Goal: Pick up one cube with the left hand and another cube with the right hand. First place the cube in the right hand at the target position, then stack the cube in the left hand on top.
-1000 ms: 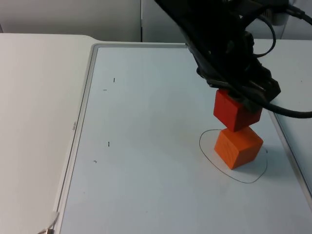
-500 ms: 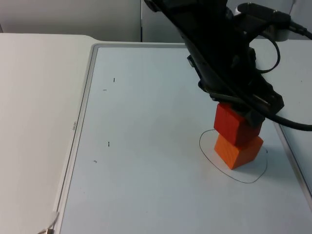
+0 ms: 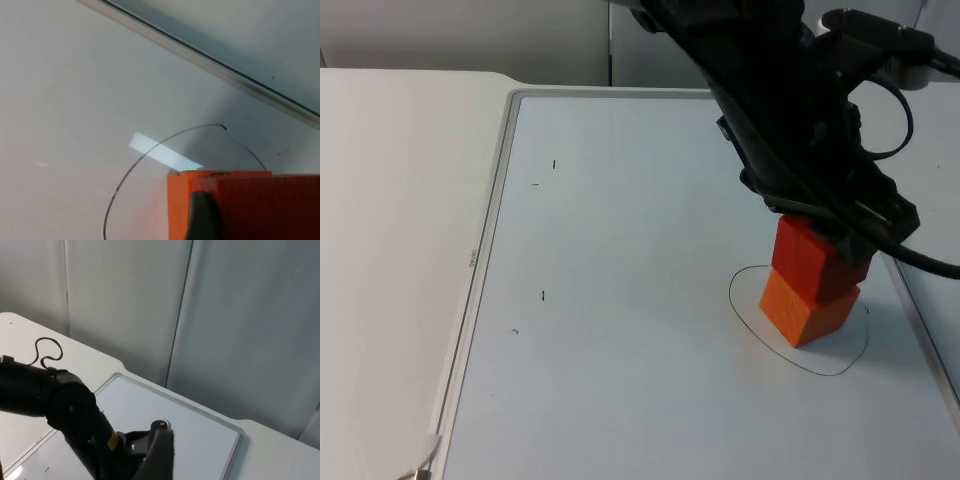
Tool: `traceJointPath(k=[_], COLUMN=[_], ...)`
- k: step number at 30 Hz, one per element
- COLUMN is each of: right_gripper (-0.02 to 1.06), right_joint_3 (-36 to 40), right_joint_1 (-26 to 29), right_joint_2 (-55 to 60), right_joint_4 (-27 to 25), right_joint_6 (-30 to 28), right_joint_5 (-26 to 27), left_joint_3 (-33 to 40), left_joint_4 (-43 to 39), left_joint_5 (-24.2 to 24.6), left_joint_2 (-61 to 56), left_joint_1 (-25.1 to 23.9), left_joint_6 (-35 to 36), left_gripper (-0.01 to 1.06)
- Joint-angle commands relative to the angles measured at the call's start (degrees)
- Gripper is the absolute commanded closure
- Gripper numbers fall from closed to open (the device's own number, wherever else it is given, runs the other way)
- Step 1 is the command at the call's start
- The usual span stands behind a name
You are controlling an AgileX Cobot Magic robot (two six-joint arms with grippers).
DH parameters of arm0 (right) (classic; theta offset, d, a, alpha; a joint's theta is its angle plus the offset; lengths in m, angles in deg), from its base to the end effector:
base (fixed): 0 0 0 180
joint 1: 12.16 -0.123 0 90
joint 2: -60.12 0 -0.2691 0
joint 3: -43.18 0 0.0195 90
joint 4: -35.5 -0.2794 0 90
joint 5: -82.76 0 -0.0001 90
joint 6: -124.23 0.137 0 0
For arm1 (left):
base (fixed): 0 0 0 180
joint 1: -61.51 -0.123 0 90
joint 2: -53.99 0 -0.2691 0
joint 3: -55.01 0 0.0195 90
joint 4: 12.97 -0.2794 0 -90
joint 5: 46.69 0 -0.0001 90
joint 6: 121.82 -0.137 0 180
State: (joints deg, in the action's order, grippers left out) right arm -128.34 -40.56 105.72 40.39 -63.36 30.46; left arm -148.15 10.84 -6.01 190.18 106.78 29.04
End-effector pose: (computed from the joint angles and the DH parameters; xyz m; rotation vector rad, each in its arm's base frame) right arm 0.1431 0.0669 0.4566 -0.5752 1.7657 0.1536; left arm 0.3421 -0.3966 0.1021 1.3417 2.3311 -0.5490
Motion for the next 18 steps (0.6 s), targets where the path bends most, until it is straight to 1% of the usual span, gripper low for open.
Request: traceJointPath(k=[1,14,17,18], right_gripper=[0.25,0.25,0.25,0.25], right_joint_3=[0.3,0.3,0.3,0.3], right_joint_1=[-0.1,-0.1,-0.1,-0.1], right_joint_2=[0.0,0.0,0.0,0.0], right_joint_4=[0.6,1.0,1.0,1.0], right_joint_6=[0.1,-0.1,-0.1,-0.1], right_joint_5=[0.7,0.7,0.7,0.7], left_joint_3=[-0.2,-0.2,-0.2,-0.2], left_joint_4=[-0.6,-0.1,-0.1,-0.1], left_joint_5=[-0.6,-0.6,-0.6,-0.6], left_joint_2=[0.5,1.3,1.3,1.3], left_joint_1=[0.5,0.5,0.5,0.5], left_joint_6=[0.1,0.1,1.0,1.1], left_gripper=[0.85,0.85,0.84,0.83])
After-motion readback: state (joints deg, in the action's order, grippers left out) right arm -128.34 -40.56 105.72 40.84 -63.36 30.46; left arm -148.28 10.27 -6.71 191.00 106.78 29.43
